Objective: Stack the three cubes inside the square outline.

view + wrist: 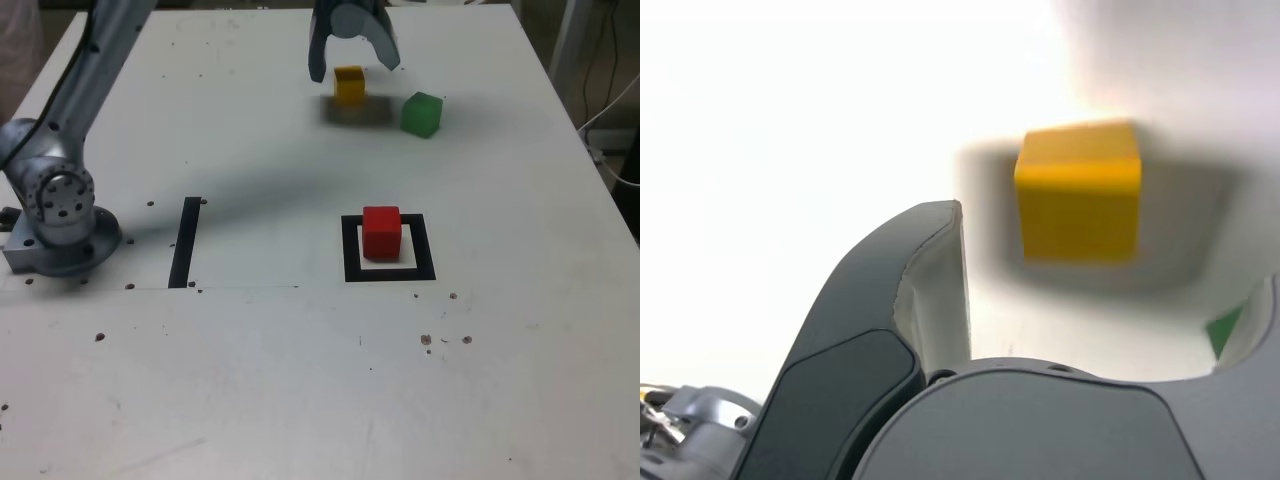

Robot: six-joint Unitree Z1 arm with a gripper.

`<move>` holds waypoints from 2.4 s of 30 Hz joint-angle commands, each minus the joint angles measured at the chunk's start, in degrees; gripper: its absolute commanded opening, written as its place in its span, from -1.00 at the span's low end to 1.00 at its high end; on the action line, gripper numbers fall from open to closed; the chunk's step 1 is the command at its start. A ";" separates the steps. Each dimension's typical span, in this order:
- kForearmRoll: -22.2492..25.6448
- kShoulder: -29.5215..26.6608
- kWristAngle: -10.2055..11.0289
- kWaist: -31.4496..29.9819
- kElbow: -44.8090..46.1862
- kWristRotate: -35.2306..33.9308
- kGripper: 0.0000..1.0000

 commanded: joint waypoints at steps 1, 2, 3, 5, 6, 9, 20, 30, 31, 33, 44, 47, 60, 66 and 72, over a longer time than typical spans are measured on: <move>1.97 1.70 -0.39 0.24 -2.17 0.45 0.88; 2.35 2.30 -0.64 0.35 -2.86 0.57 0.86; 2.66 2.84 -0.95 0.46 -3.40 0.68 0.84; 3.16 3.81 -1.64 0.70 -4.08 0.82 0.80; 3.32 4.23 -2.01 0.82 -4.26 0.85 0.77; 3.61 5.29 -2.89 1.18 -4.46 0.88 0.56; 3.61 6.17 -2.91 1.46 -4.57 0.67 -0.47; 3.60 6.27 -3.05 1.46 -4.42 0.69 -0.49; 3.62 6.25 -3.05 1.46 -4.42 0.69 -0.49; 3.64 6.19 -3.05 1.43 -4.42 0.69 -0.49; 3.69 0.21 -2.56 -2.29 -0.97 -0.76 -0.49; 3.61 -3.25 -3.03 -4.95 1.84 -2.48 -0.49; 3.11 -16.85 -6.08 -22.30 13.44 -15.50 -0.51; 2.67 -18.47 -7.74 -29.90 15.95 -22.41 -0.51; 1.33 -18.06 -10.42 -35.52 17.94 -27.55 -0.51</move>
